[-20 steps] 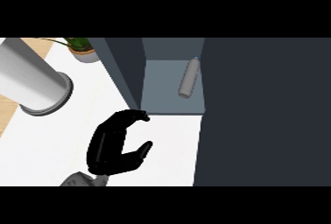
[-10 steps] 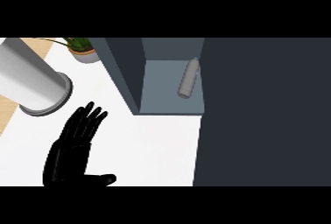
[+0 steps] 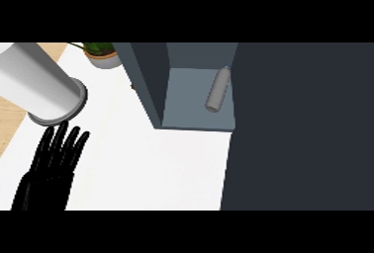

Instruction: Pick up the bottled water, place it into the cabinet and close the cabinet

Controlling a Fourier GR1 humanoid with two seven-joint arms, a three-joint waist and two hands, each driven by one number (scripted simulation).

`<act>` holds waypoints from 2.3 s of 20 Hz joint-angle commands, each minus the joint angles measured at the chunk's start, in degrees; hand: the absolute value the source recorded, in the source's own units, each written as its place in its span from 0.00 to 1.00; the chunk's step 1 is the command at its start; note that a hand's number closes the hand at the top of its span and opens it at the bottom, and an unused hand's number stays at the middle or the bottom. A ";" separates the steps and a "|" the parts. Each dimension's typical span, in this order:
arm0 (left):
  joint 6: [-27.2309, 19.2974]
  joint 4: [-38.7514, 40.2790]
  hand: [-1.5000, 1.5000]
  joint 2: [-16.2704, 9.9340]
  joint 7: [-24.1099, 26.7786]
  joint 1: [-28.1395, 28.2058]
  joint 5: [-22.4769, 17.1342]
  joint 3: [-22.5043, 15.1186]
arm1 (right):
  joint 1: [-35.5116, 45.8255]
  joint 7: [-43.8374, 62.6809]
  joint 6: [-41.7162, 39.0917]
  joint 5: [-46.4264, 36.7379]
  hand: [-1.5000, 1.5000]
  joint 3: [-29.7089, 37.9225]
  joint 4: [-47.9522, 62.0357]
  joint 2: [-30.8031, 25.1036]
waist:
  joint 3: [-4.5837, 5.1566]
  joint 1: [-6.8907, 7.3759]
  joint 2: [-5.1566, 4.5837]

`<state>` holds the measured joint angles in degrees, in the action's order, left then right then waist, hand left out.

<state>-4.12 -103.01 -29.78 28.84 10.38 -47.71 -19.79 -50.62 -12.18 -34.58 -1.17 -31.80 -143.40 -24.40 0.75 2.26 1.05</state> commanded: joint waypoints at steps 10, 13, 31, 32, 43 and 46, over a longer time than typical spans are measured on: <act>10.34 -3.13 0.00 -7.77 -0.12 6.12 -5.77 6.38 | 4.99 7.65 3.98 -1.75 1.00 -15.60 -3.79 3.10 | 0.08 5.25 -1.51; 11.20 -2.78 0.00 -8.54 -0.22 5.58 -6.09 7.33 | 7.59 9.50 4.88 -1.54 1.00 -15.26 -2.65 2.83 | 0.16 6.26 -2.06; 16.62 -2.87 0.00 -12.48 -2.16 4.50 -7.60 8.83 | 26.55 17.06 4.47 -1.30 1.00 -9.00 -0.04 -0.86 | 0.87 13.05 -2.88; 17.01 -2.62 0.00 -12.95 -2.22 4.52 -7.76 9.28 | 27.60 17.37 4.62 -0.91 1.00 -8.63 0.10 -0.79 | 0.94 13.52 -2.93; 17.91 -2.04 0.00 -13.85 -3.13 3.75 -8.74 10.09 | 36.89 23.87 5.17 1.68 1.00 -8.45 1.98 0.81 | 1.07 12.72 -3.03; 18.72 -1.49 0.00 -14.45 -3.01 3.61 -9.29 11.11 | 38.71 24.84 5.78 3.00 1.00 -7.76 2.59 2.24 | 1.03 12.78 -3.22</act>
<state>14.02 -104.96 -43.79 25.87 14.29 -56.57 -9.39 -15.78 7.92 -29.44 1.79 -33.81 -141.53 -25.08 1.69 15.08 -1.95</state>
